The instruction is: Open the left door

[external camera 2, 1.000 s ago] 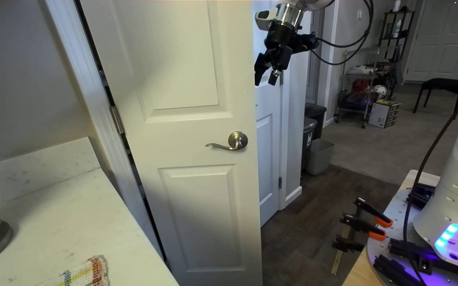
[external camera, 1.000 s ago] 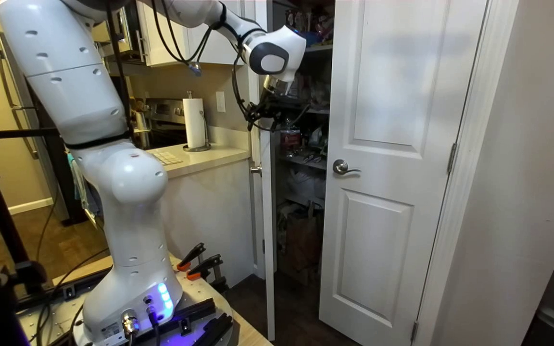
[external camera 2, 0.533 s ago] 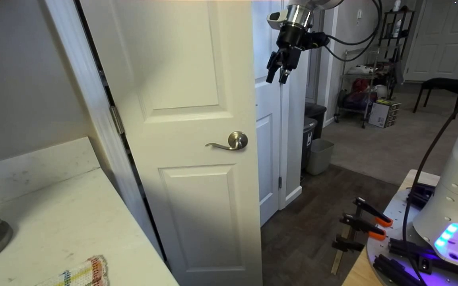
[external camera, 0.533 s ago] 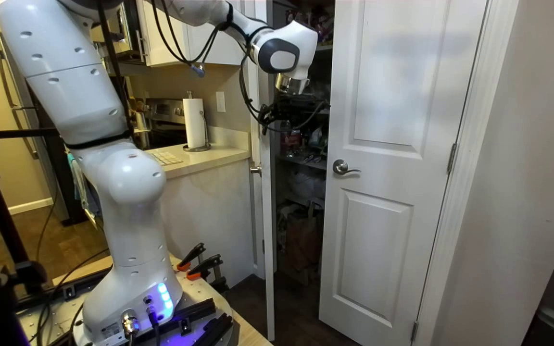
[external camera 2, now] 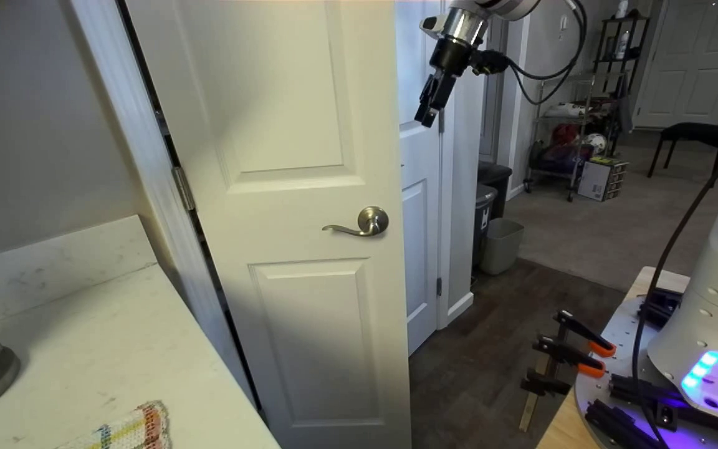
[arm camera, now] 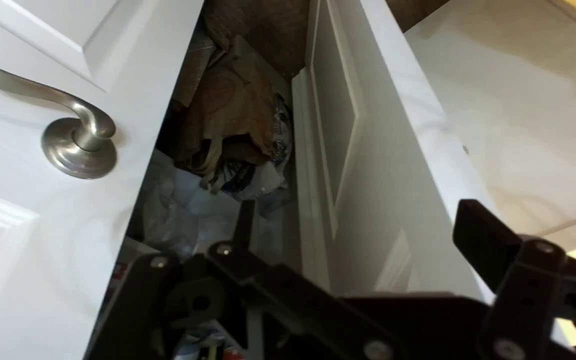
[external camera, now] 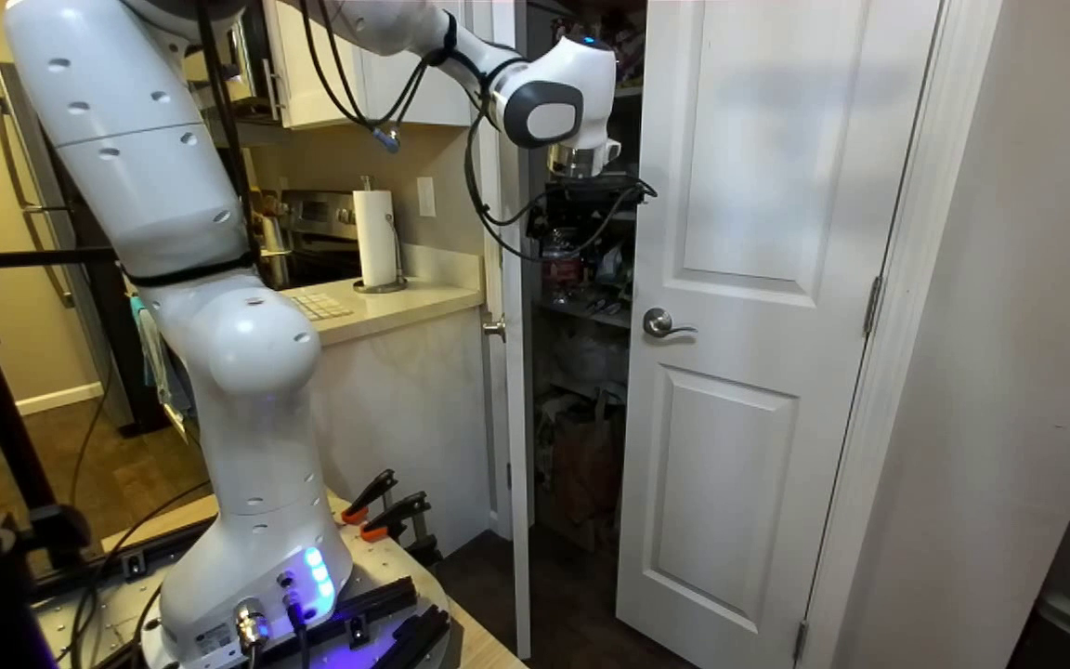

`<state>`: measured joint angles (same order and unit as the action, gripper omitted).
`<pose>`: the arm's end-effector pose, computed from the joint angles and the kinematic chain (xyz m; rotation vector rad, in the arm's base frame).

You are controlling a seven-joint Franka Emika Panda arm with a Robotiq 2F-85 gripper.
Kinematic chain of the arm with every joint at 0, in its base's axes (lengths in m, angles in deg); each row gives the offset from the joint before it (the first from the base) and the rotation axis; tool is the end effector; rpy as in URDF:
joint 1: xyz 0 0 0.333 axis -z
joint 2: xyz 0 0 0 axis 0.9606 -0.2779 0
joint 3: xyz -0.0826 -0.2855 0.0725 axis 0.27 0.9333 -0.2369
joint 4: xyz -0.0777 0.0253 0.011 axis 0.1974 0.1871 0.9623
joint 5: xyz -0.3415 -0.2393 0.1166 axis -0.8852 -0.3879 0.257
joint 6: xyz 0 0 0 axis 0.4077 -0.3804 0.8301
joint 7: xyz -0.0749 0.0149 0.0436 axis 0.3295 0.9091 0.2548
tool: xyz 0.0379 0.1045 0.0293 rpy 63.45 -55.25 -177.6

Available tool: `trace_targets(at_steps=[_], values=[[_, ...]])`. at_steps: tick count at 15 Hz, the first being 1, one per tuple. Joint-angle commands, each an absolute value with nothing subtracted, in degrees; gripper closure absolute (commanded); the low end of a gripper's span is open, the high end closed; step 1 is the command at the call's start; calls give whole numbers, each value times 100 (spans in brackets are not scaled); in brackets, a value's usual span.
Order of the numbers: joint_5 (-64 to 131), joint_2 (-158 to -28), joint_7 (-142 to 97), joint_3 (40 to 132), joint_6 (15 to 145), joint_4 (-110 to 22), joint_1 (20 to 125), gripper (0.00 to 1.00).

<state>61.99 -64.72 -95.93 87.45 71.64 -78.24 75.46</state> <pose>0.5472 -0.0501 0.4503 -2.6271 -1.1739 -0.5796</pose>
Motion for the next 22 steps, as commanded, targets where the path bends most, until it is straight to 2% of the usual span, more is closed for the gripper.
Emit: trace_targets(at_steps=[1, 7, 12, 22], values=[[6116, -6919, -8288, 8541, 7925, -7561, 7408, 0], [6354, -7428, -7237, 8288, 8133, -7085, 7116, 0], [7433, -7331, -8387, 8112, 7645, -6844, 6901, 0], [7403, -7366, -9001, 8181, 7613, -6952, 6971, 0]])
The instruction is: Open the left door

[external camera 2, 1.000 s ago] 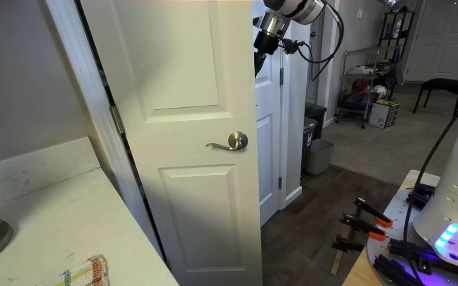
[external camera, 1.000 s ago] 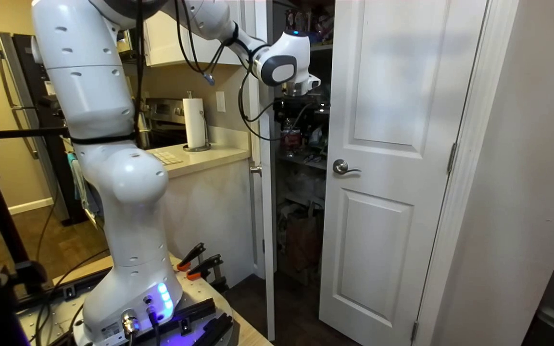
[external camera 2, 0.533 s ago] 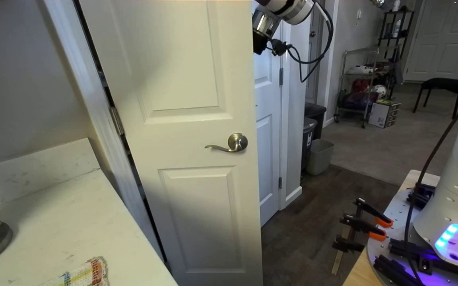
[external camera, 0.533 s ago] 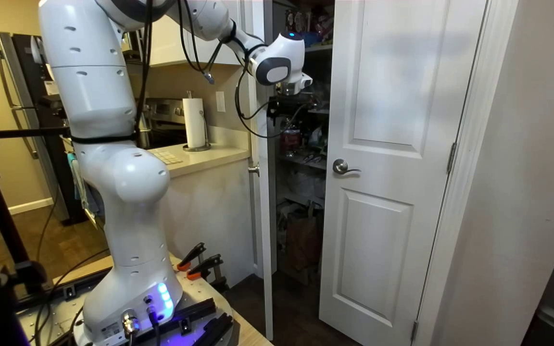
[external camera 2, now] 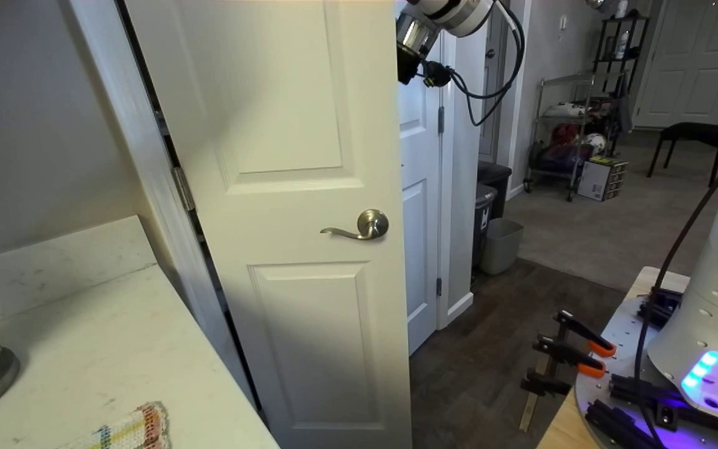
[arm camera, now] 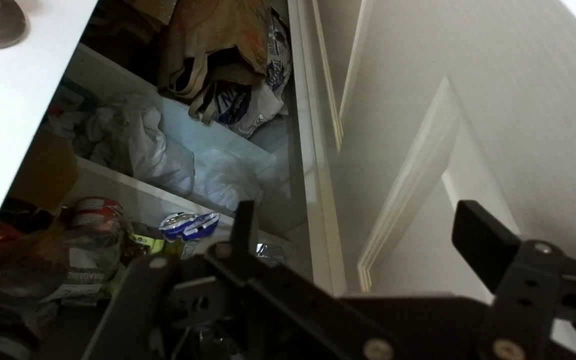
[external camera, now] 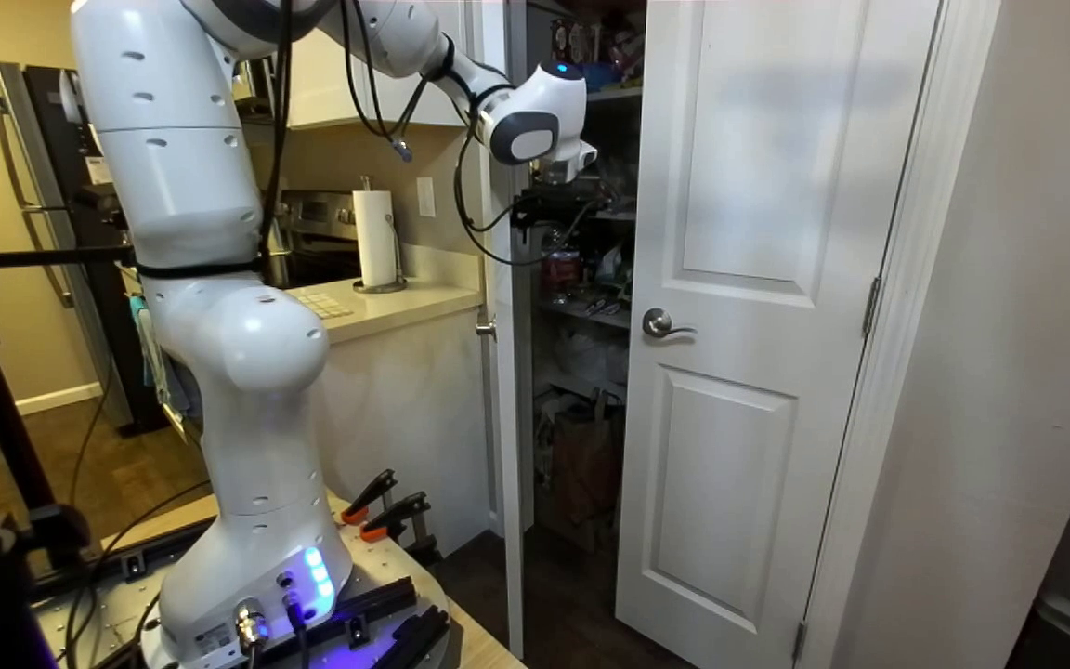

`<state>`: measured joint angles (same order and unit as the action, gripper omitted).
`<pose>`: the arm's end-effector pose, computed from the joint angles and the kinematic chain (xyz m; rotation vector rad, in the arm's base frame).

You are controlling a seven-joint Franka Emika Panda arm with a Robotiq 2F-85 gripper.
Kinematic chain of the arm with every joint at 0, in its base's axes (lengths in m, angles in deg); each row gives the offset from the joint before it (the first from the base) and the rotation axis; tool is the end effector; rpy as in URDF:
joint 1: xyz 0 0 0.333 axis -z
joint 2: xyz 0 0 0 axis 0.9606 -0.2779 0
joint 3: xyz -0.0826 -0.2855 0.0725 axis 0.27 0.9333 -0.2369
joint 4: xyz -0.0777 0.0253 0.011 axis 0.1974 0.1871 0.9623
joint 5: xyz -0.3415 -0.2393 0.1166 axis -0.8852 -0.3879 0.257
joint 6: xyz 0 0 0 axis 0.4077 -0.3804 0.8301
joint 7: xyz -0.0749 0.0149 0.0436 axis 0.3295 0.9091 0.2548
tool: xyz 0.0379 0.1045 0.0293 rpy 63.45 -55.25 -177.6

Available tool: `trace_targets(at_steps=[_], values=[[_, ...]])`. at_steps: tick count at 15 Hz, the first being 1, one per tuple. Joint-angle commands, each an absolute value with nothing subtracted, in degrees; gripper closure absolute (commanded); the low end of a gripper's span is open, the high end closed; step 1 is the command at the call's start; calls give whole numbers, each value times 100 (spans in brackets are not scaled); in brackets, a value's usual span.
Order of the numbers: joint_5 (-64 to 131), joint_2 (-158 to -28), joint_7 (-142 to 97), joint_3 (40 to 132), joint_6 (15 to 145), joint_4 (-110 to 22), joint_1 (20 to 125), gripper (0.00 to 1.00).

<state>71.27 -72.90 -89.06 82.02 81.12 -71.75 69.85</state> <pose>0.6001 0.0528 0.4468 -2.5648 -1.0432 -0.7348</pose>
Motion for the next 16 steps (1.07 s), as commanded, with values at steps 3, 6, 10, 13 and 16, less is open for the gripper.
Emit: trace_targets(at_steps=[3, 6, 10, 13, 16], values=[[7149, -7282, -8841, 8220, 7666, -7084, 7041, 0], [6998, -7200, -8662, 8290, 7624, -7221, 7132, 0], [7125, -7087, -8637, 8445, 7718, -7370, 7273, 0], [7161, -7102, -8834, 8492, 7436, -7340, 7292, 0], [7201, -7032, -9252, 8513, 6724, -7319, 7270, 0]])
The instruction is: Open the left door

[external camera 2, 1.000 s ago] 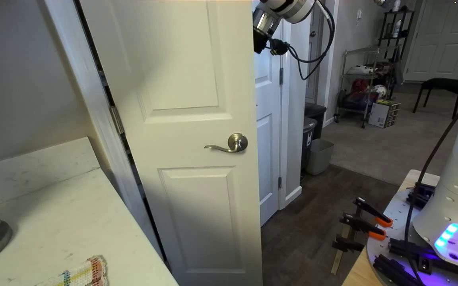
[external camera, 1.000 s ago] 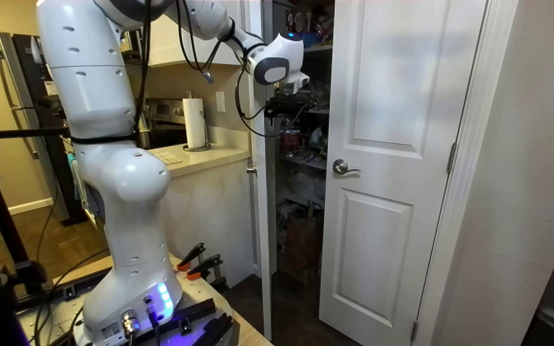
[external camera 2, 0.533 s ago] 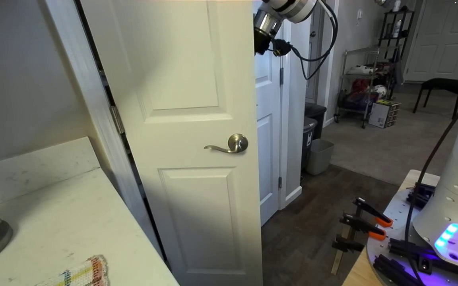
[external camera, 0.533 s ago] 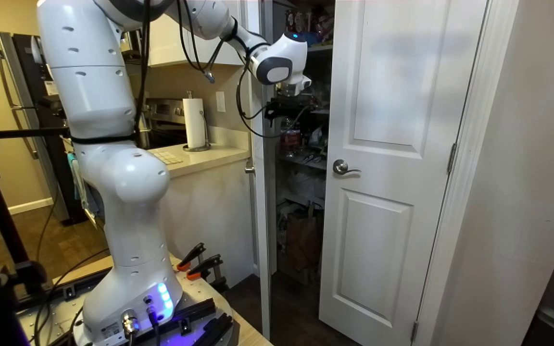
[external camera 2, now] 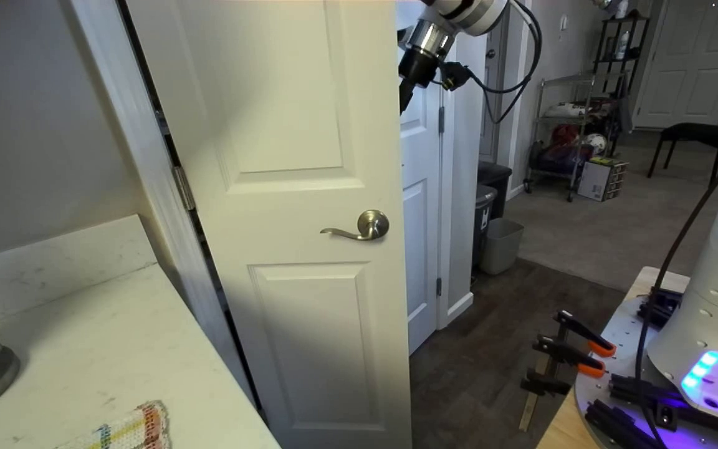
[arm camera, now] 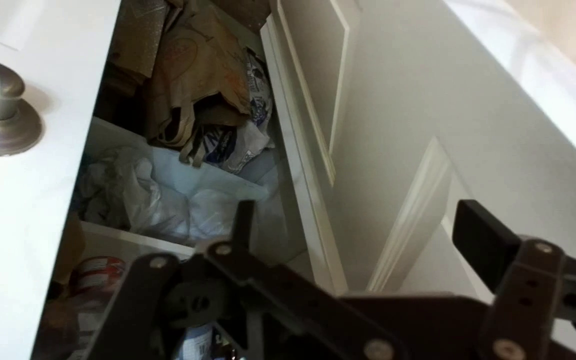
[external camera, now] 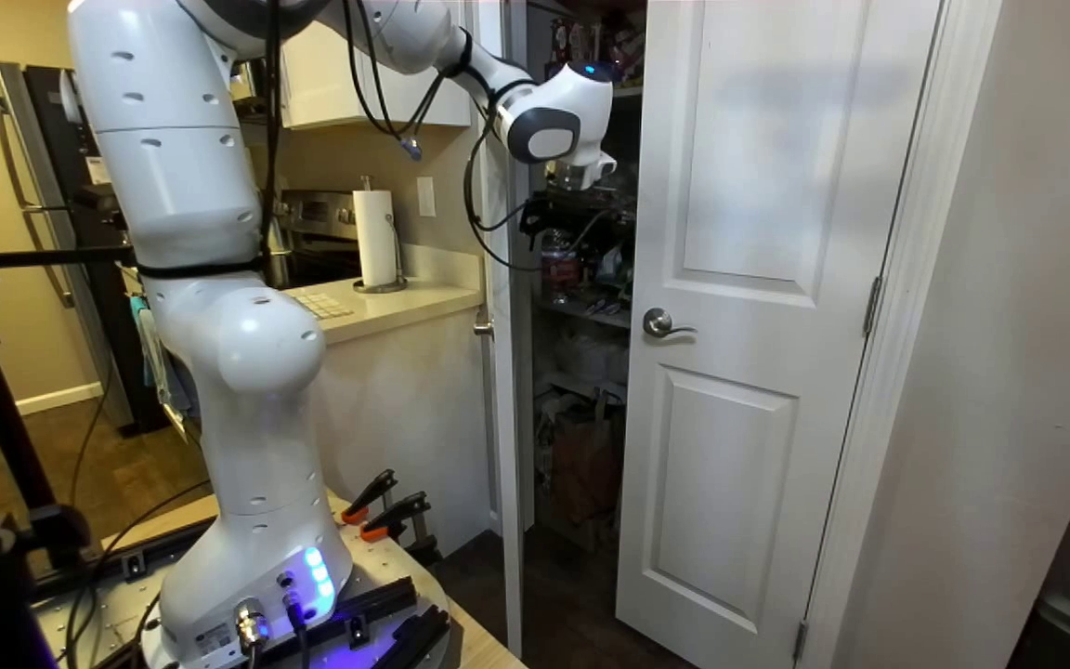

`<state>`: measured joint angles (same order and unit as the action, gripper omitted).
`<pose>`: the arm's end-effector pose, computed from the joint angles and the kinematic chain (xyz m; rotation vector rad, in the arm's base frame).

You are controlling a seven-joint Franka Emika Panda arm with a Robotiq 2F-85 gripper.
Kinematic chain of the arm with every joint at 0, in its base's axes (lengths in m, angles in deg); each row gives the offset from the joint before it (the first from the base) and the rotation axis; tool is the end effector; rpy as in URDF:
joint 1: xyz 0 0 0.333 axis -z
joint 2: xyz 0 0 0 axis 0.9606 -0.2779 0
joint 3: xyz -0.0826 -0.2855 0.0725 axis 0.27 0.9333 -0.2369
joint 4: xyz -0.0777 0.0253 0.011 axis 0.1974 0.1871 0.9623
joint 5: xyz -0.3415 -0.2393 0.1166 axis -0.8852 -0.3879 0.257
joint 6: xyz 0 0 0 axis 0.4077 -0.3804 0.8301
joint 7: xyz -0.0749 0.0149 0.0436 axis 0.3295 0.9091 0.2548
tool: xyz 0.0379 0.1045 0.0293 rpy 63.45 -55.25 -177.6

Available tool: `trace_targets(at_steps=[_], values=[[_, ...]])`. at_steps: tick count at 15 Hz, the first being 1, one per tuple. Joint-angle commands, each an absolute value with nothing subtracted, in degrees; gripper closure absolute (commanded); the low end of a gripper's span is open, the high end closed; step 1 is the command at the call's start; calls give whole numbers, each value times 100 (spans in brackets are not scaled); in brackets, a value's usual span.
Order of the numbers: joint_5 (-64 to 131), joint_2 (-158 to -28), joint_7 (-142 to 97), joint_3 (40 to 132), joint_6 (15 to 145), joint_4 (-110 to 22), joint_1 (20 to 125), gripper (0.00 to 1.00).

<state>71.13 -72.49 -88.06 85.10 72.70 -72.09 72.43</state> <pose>0.5894 0.0053 0.4345 -2.5632 -0.9336 -0.5870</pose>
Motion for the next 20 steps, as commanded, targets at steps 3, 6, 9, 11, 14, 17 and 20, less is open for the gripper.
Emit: trace_targets(at_steps=[3, 6, 9, 11, 14, 17, 20], values=[[7244, -6984, -9874, 8533, 6106, -7259, 7254, 0], [7232, -6939, -10233, 8526, 5769, -7254, 7245, 0], [7342, -6938, -10513, 8514, 5643, -7239, 7218, 0], [7533, -6999, -10760, 8475, 5621, -7214, 7171, 0], [7897, -7167, -11153, 8338, 5614, -7098, 7052, 0], [8056, -7337, -11440, 8191, 5505, -6925, 6939, 0], [8054, -7464, -11567, 8093, 5296, -6764, 6914, 0]])
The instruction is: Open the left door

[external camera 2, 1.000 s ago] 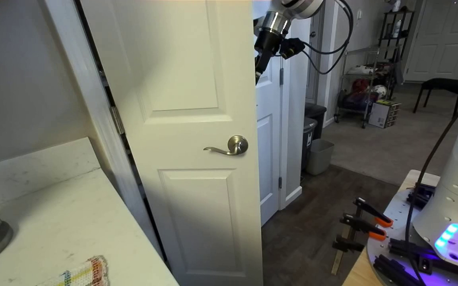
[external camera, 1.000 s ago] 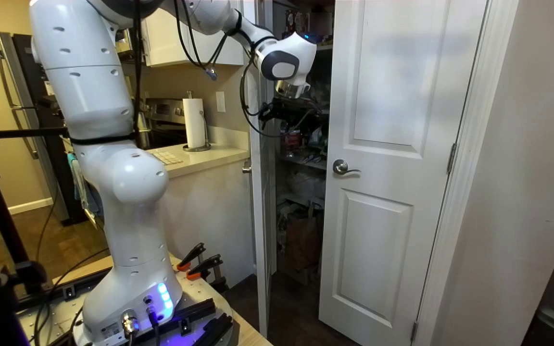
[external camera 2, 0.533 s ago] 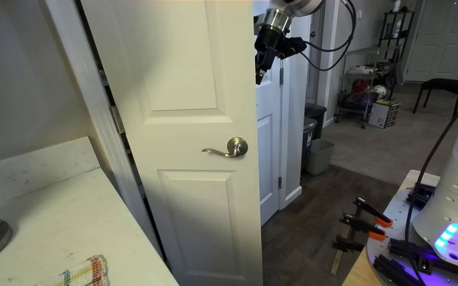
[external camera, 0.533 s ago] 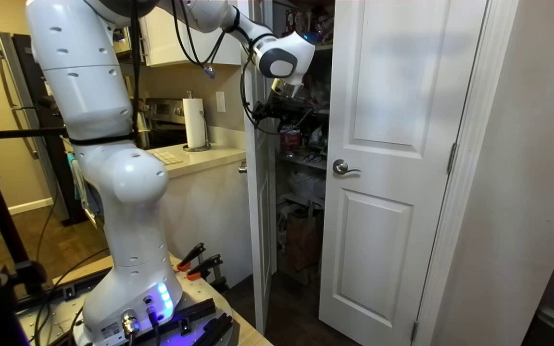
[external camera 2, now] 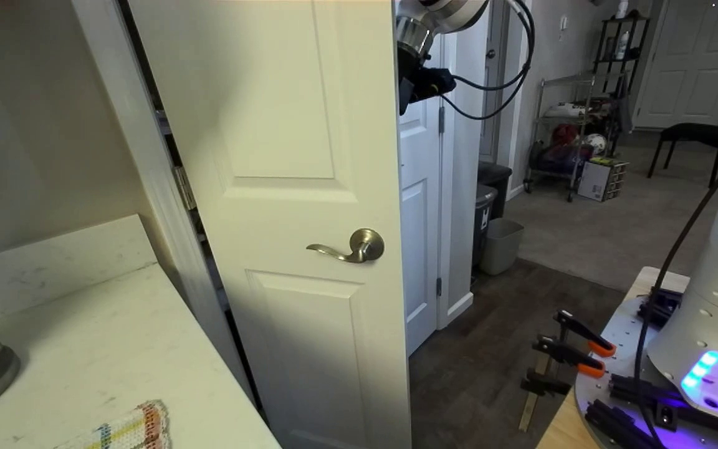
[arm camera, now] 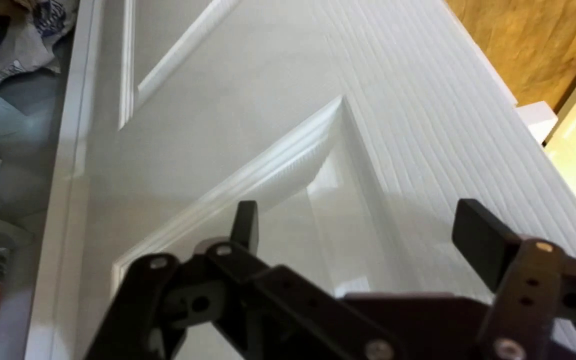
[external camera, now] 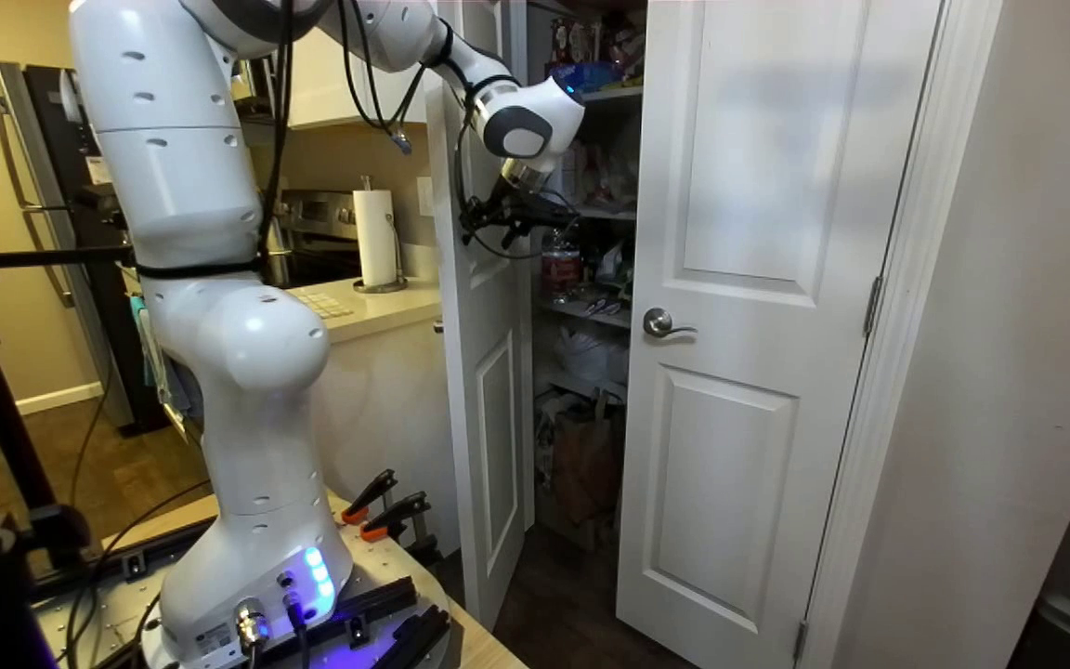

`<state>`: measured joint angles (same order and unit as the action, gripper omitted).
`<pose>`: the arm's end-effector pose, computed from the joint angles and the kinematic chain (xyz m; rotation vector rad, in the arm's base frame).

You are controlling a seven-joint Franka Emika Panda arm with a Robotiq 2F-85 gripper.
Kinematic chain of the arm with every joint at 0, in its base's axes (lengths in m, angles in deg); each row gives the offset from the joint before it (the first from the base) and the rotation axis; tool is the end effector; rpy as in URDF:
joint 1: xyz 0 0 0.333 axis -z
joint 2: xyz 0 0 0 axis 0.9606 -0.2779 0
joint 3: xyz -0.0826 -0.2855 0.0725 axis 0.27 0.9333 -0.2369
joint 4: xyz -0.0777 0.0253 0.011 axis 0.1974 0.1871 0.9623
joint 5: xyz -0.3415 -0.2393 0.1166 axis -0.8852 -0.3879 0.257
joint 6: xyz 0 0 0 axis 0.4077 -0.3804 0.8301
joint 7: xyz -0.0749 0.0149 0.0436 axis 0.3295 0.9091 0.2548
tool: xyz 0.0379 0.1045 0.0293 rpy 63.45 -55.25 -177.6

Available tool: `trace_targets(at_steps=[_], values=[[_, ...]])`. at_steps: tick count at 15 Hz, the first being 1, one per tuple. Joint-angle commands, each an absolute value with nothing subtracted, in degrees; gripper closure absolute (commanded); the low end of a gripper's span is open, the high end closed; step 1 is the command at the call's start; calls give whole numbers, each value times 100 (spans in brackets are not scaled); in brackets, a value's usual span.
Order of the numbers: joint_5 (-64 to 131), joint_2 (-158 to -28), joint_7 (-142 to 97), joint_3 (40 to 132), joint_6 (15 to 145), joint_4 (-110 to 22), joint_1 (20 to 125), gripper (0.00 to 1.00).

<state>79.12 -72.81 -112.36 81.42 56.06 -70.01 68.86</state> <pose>0.5633 0.1084 0.4351 -2.0213 -1.5031 -0.5038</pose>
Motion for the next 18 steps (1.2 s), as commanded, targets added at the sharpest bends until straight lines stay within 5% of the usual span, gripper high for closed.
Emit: trace_targets(at_steps=[1, 18], values=[[8057, -7501, -11610, 8075, 5209, -6707, 6923, 0], [7983, -8784, -12481, 7497, 3662, -4783, 6838, 0]])
